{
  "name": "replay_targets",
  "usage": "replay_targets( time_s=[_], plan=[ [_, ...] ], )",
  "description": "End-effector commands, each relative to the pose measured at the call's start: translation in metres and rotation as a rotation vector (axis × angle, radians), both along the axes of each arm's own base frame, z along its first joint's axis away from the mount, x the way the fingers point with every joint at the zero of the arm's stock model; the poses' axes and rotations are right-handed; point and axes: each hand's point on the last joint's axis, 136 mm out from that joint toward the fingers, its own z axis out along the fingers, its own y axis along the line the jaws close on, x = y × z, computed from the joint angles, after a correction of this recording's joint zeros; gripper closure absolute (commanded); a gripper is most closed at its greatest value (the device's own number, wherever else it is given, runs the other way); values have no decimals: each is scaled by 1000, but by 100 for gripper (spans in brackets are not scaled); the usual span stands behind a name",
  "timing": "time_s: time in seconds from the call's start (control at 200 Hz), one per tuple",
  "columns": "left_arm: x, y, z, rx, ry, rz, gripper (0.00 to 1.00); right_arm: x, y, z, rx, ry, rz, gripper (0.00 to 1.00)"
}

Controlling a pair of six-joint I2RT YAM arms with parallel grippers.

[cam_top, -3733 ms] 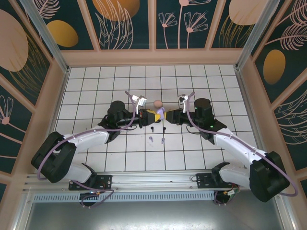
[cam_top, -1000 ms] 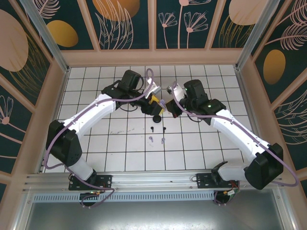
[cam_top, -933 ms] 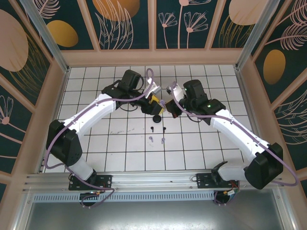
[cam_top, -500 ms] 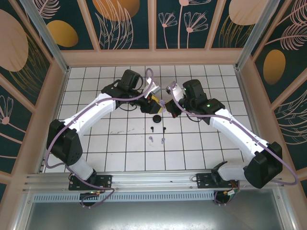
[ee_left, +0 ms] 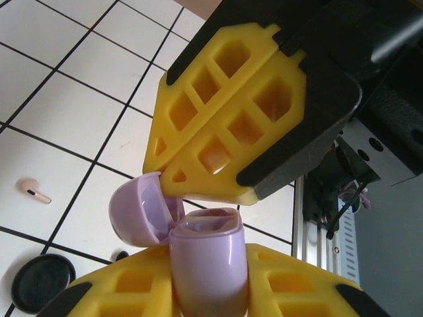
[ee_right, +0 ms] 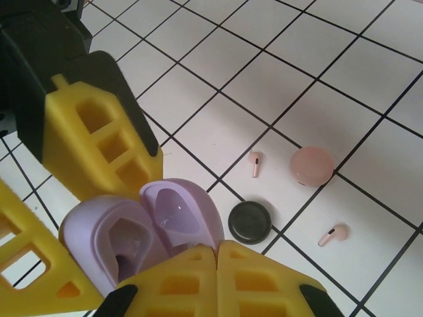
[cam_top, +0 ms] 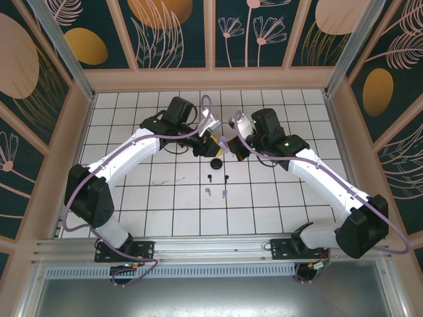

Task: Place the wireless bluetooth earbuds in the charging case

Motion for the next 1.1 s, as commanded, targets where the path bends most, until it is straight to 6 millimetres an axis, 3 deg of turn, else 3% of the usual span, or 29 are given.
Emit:
replay_targets(
  time_s=[0.0, 0.21, 0.35, 0.445, 0.581, 0.731, 0.806, 0.951, 1.096],
  plan=[
    [-6, -6, 6, -30, 3, -49, 80, 5, 7, 20, 29, -48, 13, 100],
    [-3, -6, 5, -40, -13, -30, 99, 6, 5, 27, 39, -63, -1, 100],
    [8, -1, 11, -64, -68, 44, 100, 8, -2, 39, 49, -82, -44, 65],
    [20, 14, 22, -121, -110, 134, 100, 3, -12, 50, 73, -77, -70, 54],
    [35, 42, 42, -203, -192, 280, 100, -16, -24, 55, 114, -42, -100, 48],
    [39, 66, 69, -277, -338, 435, 100, -30, -37, 22, 138, 99, -225, 46],
    [34, 75, 68, -305, -389, 476, 100, -38, -38, -5, 130, 192, -291, 46],
    [22, 90, 86, -408, -522, 523, 100, -61, -19, -55, 88, 314, -336, 47],
    [12, 119, 97, -509, -661, 652, 100, -74, 0, -97, 25, 396, -376, 47]
  ],
)
